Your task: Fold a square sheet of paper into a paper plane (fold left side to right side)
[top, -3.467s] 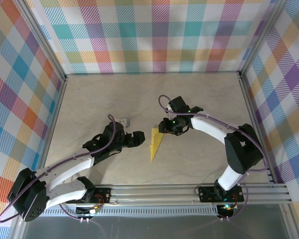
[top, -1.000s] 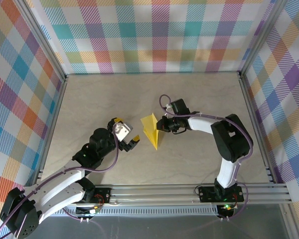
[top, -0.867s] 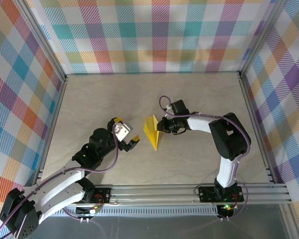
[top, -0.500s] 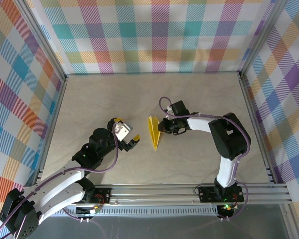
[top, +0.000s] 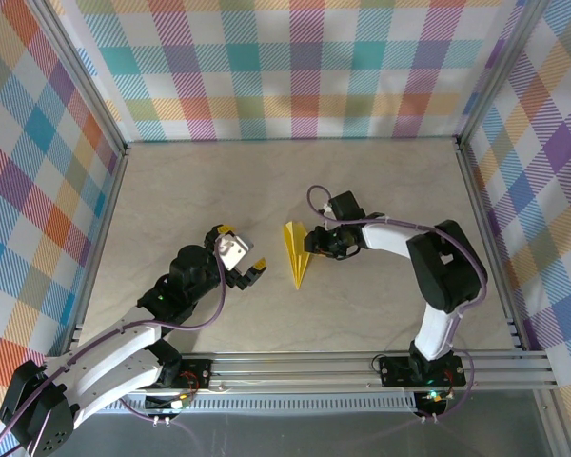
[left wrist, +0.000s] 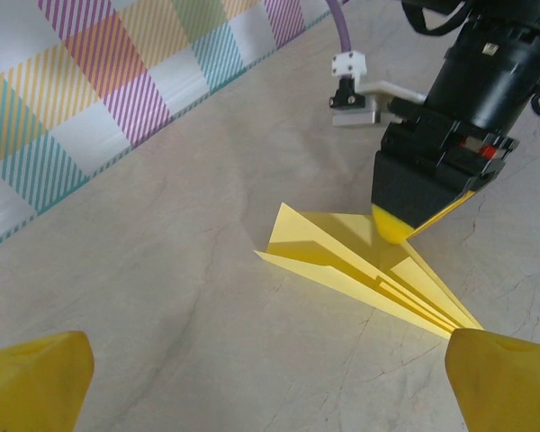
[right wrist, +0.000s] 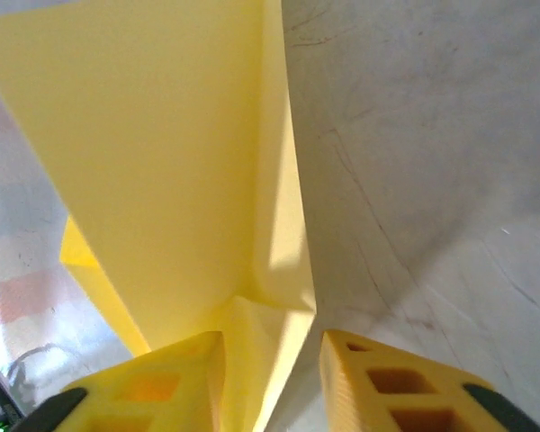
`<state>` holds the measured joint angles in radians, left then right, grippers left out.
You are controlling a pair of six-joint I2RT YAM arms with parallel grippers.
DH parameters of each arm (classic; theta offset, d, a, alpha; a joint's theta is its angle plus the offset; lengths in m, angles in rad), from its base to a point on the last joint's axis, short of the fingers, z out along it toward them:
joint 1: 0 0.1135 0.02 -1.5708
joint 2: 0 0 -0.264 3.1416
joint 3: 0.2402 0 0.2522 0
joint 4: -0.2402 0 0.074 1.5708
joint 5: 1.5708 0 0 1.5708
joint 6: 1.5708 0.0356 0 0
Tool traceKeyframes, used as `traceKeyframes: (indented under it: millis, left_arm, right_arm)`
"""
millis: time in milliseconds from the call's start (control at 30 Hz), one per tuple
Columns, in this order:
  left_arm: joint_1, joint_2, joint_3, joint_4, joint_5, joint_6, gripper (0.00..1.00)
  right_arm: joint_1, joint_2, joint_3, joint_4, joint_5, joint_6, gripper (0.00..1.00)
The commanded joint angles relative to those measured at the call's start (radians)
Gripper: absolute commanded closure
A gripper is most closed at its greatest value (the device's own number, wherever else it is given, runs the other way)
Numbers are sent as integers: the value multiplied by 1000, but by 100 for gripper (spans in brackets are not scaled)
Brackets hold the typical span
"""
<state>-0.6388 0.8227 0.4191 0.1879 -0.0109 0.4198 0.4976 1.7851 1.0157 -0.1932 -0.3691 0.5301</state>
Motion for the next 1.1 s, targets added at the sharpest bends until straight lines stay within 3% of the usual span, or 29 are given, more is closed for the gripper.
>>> traceKeyframes:
  millis: [0, 233, 1067]
  left_arm:
    - [9, -6, -5, 35, 3, 22, 0]
    - [8, -6, -5, 33, -3, 33, 0]
    - [8, -13, -3, 22, -8, 40, 0]
  right_arm:
    - [-2, -79, 37, -134, 71, -24, 62]
    - [68, -121, 107, -294, 82, 14, 58]
    - [136, 78, 229, -287, 56, 39, 55]
